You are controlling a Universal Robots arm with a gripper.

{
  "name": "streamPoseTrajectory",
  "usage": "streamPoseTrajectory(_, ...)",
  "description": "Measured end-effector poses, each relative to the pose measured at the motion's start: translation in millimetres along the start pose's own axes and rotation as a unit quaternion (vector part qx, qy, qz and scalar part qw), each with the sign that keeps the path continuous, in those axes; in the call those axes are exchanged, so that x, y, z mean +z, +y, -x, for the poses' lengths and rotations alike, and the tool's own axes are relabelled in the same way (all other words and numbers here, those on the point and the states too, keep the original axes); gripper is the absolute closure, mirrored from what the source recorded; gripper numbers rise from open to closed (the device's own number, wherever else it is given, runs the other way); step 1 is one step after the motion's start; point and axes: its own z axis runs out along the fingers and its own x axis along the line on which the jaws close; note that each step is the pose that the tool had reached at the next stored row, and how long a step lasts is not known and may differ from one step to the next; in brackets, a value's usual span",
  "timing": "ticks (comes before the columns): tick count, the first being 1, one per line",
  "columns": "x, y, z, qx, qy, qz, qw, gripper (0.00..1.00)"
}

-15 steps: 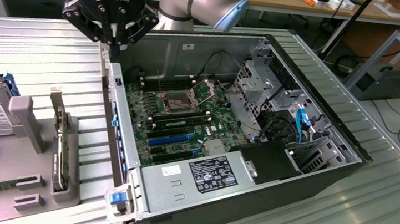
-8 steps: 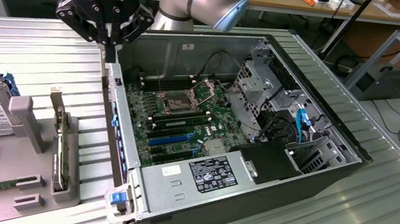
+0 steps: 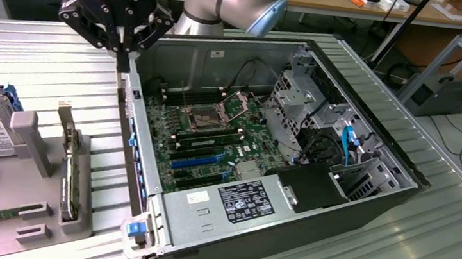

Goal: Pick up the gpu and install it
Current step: 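Reach for the gpu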

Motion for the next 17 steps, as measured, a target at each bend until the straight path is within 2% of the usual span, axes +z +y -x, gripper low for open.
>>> streamPoseTrajectory(13, -0.2, -0.8, -10.1, 0.0, 0.0, 0.0, 1.0, 0.89)
streamPoseTrajectory(17, -0.3, -1.2, -16.1, 0.0, 0.0, 0.0, 1.0, 0.89)
